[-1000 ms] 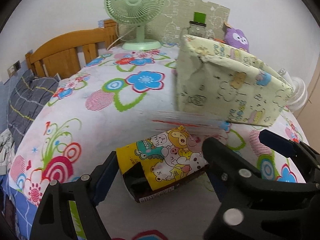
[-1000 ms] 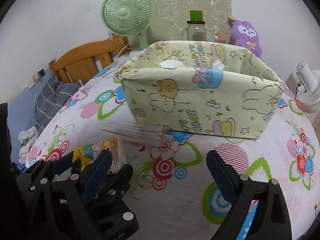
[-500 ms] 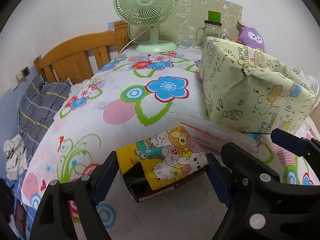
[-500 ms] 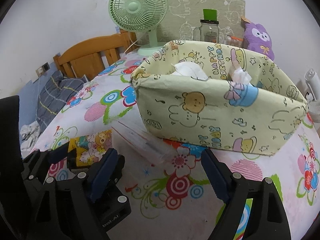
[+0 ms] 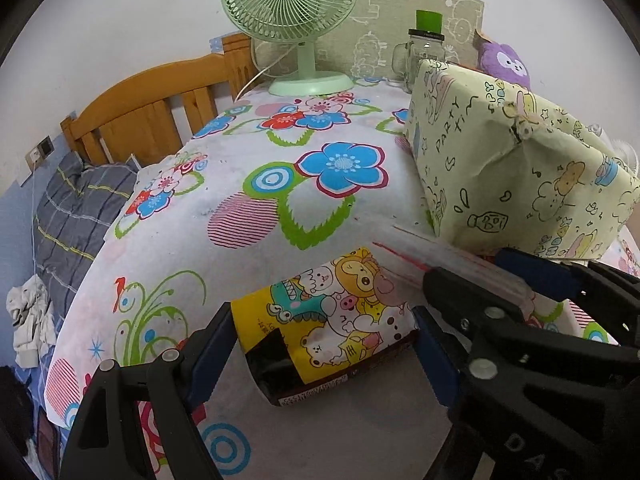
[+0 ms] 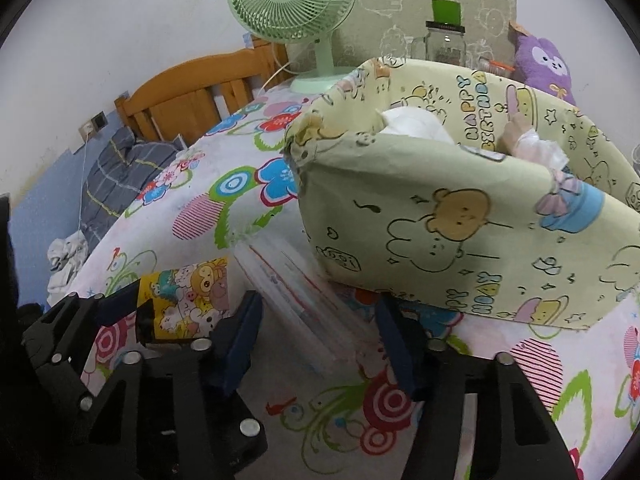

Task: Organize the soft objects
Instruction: 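Grasp the clear striped plastic bag with the right tool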

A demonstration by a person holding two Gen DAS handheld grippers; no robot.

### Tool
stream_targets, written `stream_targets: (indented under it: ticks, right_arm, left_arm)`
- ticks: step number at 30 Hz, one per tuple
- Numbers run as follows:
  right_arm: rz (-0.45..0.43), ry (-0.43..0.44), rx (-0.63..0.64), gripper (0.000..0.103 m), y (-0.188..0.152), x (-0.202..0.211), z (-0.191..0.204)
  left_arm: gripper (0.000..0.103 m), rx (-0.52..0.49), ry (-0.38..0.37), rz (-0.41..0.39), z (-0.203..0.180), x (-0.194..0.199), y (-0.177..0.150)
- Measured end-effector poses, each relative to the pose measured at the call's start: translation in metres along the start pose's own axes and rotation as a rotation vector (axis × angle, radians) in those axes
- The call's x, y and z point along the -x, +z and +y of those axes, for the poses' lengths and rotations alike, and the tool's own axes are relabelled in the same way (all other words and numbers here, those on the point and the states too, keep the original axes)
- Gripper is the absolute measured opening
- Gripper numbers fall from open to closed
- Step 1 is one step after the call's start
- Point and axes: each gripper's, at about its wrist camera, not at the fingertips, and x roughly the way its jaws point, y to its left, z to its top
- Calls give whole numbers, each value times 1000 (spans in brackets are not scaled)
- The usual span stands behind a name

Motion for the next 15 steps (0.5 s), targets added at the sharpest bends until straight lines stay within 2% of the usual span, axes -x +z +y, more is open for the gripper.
stream_targets:
  ticks: [2,3,10,15]
  right_arm:
    - [-1,0,6,56,0,-1,2]
    - [-2,8,11,50,0,0,4]
    - [-4,11,28,32,-5,5,7]
    - [0,17,31,25,-14,14,6]
  left_arm:
    - [86,4,-7,3,1,0,0]
    - [86,5,-8,4,1,0,0]
    - [86,-3,-13,8,-5,6,-7]
    - [86,-9,-19,9,-11,13,-15]
